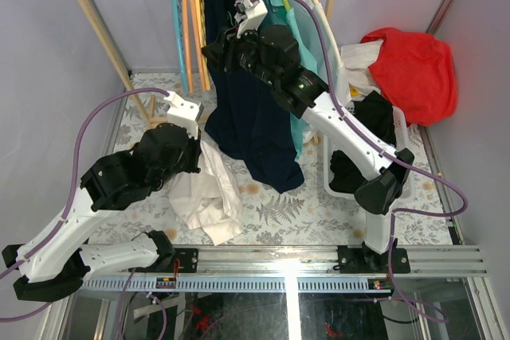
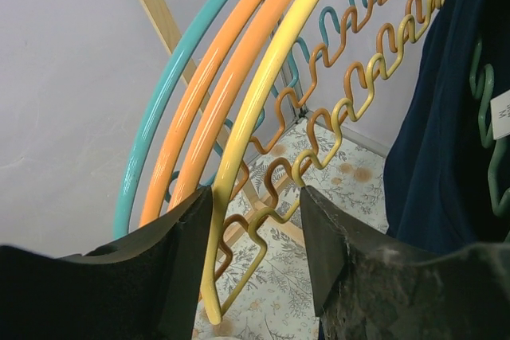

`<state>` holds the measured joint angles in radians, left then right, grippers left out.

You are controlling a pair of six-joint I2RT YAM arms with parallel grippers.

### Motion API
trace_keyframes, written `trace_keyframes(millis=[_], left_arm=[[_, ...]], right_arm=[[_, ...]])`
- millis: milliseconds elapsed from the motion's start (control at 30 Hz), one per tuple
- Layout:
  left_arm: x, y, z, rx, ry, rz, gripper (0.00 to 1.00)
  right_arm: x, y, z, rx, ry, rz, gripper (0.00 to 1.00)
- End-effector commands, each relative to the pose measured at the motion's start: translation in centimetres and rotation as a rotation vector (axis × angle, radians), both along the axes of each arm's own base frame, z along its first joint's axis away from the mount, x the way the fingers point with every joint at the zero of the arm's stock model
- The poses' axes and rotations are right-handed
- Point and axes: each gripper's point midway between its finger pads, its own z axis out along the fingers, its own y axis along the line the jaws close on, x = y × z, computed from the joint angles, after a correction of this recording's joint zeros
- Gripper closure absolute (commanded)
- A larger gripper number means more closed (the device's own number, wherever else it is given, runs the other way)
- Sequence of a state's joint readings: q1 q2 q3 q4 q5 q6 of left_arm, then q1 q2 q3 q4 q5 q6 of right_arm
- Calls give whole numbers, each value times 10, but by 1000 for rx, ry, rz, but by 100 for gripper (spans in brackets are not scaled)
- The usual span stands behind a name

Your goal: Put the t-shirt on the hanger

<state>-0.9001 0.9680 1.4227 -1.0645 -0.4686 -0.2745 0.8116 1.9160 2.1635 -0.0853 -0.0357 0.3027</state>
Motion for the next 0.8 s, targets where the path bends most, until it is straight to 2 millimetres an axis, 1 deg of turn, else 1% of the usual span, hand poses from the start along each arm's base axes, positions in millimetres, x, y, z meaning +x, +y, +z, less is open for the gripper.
trace_keyframes(millis=[0, 233, 433, 500, 533, 633, 767], left_arm=[[2, 7, 13, -11, -43, 14, 100], [2, 8, 13, -11, -45, 16, 100], [1, 9, 14, -12, -44, 17, 100], [1, 9, 14, -14, -44, 17, 100], [0, 10, 14, -11, -44, 18, 100], [-1, 13, 14, -9, -47, 22, 100], [-2, 16, 17, -11, -53, 28, 100]], right_arm=[[-9, -2, 34, 61, -62, -1, 44], [-12, 2, 33, 52, -68, -5, 41], [-9, 10, 26, -5, -82, -91, 40], [-2, 12, 19, -47, -89, -161, 39], [-3, 12, 20, -51, -94, -178, 39], [6, 7, 13, -80, -100, -273, 39], [15, -2, 11, -93, -96, -356, 39]])
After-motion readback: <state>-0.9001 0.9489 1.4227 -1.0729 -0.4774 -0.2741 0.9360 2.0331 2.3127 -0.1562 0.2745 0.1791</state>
